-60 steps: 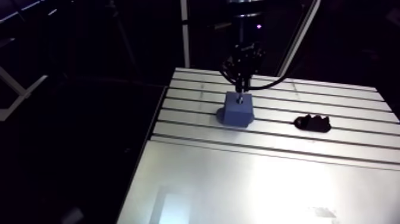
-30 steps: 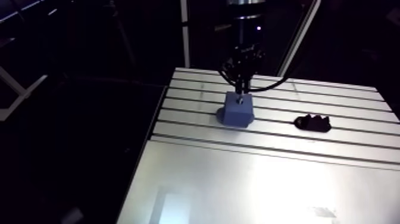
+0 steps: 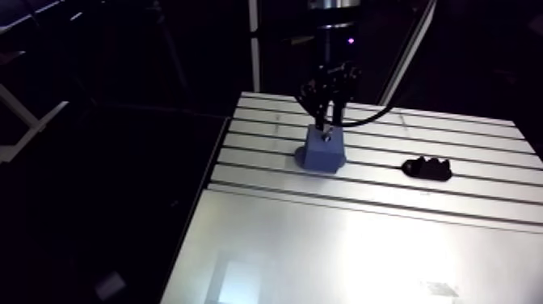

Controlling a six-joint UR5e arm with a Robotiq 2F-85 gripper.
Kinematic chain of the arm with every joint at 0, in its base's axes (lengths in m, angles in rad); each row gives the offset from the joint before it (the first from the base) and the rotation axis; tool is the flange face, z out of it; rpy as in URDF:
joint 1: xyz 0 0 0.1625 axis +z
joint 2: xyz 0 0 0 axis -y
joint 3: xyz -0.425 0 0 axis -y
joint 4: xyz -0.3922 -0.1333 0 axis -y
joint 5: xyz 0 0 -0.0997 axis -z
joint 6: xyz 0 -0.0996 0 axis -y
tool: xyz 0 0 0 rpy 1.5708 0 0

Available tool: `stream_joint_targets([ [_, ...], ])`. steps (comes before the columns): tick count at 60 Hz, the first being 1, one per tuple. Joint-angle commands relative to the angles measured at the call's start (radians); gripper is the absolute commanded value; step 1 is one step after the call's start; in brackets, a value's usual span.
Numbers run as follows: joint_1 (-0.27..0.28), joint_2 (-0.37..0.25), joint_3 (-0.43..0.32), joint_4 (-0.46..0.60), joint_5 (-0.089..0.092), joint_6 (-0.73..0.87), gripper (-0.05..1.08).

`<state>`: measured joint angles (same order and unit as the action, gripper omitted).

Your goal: Pick up the M10 bolt and insert it into the hex recess until seated.

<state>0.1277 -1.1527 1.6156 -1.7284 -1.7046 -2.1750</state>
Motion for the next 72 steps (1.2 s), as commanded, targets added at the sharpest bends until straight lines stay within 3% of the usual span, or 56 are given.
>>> stream_joint_targets([
  [1,0.001,-0.006,-0.001,-0.027,0.001,0.002,0.00],
  [21,0.001,-0.015,-0.006,-0.045,0.002,0.008,0.00],
  [42,0.001,-0.059,0.029,-0.179,0.013,0.042,0.00],
  [51,0.000,-0.087,0.033,-0.178,0.016,0.078,0.02],
  [53,-0.003,-0.103,0.031,-0.172,0.033,0.129,0.11],
  [54,-0.003,-0.103,0.031,-0.172,0.033,0.129,0.11],
  [55,-0.006,-0.112,0.028,-0.165,0.041,0.168,0.20],
  [56,-0.006,-0.112,0.028,-0.165,0.041,0.168,0.20],
  [57,-0.009,-0.120,0.027,-0.156,0.045,0.221,0.32],
  [60,-0.010,-0.129,0.027,-0.144,0.040,0.283,0.42],
  [61,-0.010,-0.137,0.025,-0.131,0.038,0.336,0.55],
  [62,-0.010,-0.137,0.025,-0.131,0.038,0.336,0.55],
  [63,-0.011,-0.147,0.022,-0.122,0.042,0.385,0.67],
  [66,-0.011,-0.156,0.023,-0.118,0.042,0.417,0.77],
  [67,-0.012,-0.163,0.026,-0.119,0.041,0.439,0.88],
  [68,-0.012,-0.163,0.026,-0.119,0.041,0.439,0.88],
  [70,-0.022,-0.168,0.029,-0.118,0.051,0.461,1.04],
  [72,-0.031,-0.167,0.033,-0.115,0.058,0.471,1.07],
])
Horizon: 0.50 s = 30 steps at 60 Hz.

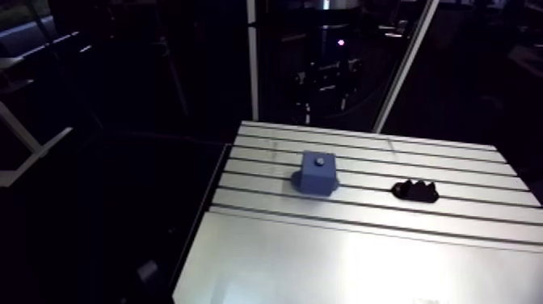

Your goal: Pick up the M10 bolt and insert it into the hex recess until seated.

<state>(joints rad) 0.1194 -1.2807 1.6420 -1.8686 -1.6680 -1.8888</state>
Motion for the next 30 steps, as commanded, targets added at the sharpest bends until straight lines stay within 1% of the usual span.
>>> stream_joint_targets([
  [1,-0.023,-0.039,0.007,0.025,0.022,0.185,1.07],
  [2,-0.029,-0.039,0.012,0.025,0.034,0.201,1.08],
  [3,-0.029,-0.039,0.012,0.025,0.034,0.201,1.08],
  [4,-0.034,-0.039,0.021,0.024,0.049,0.214,1.08],
  [5,-0.034,-0.039,0.021,0.024,0.049,0.214,1.08],
  [6,-0.037,-0.039,0.032,0.019,0.062,0.222,1.08],
  [7,-0.037,-0.039,0.032,0.019,0.062,0.222,1.08],
  [8,-0.039,-0.039,0.039,0.017,0.072,0.229,1.08],
  [17,-0.056,-0.032,0.057,0.006,0.079,0.235,1.08],
  [30,-0.067,-0.028,0.073,-0.012,0.077,0.277,1.08],
])
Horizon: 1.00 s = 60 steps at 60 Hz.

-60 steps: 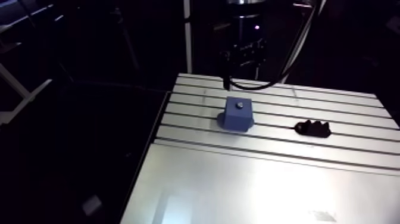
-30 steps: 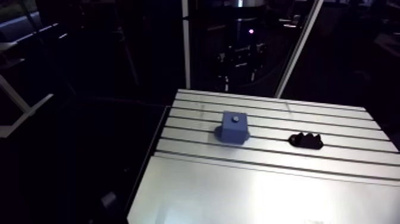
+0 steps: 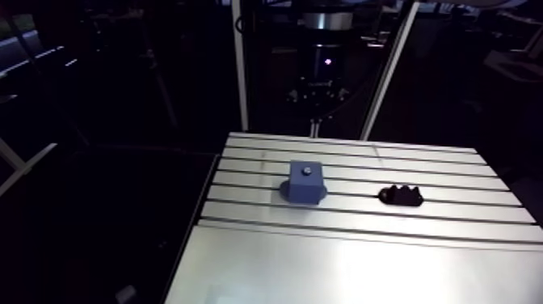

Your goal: Pick up the M10 bolt and insert it into the hex recess until seated.

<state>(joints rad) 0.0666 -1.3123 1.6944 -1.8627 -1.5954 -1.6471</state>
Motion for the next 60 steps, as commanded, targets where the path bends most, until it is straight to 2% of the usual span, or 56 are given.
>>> stream_joint_targets([
  [1,-0.014,0.003,0.021,-0.018,0.004,0.036,1.08],
  [12,-0.010,0.006,0.055,-0.062,-0.002,0.034,1.08],
  [19,-0.013,0.005,0.089,-0.116,0.008,0.040,1.08],
  [27,-0.011,0.003,0.111,-0.141,0.010,0.061,1.07],
  [31,-0.011,0.002,0.120,-0.147,0.024,0.065,1.08],
  [32,-0.011,0.002,0.125,-0.151,0.034,0.065,1.08],
  [33,-0.011,0.002,0.125,-0.151,0.034,0.065,1.08],
  [35,-0.013,0.002,0.131,-0.163,0.048,0.065,1.08],
  [37,-0.014,0.002,0.134,-0.168,0.050,0.065,1.08],
  [54,-0.014,0.002,0.139,-0.182,0.048,0.065,1.08],
  [60,-0.013,0.003,0.147,-0.200,0.043,0.066,1.08],
])
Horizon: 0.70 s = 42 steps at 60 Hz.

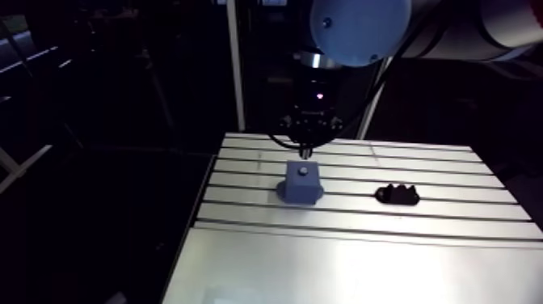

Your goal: Pick up the M10 bolt and insert it into the hex recess until seated.

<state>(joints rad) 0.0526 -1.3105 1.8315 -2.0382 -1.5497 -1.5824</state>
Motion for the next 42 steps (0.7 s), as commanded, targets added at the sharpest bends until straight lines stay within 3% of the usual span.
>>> stream_joint_targets([
  [1,0.001,0.001,0.010,-0.025,-0.003,0.002,1.08],
  [13,0.002,0.001,0.022,-0.034,-0.017,0.002,1.08],
  [42,0.004,0.004,0.038,-0.035,-0.016,0.000,1.08],
])
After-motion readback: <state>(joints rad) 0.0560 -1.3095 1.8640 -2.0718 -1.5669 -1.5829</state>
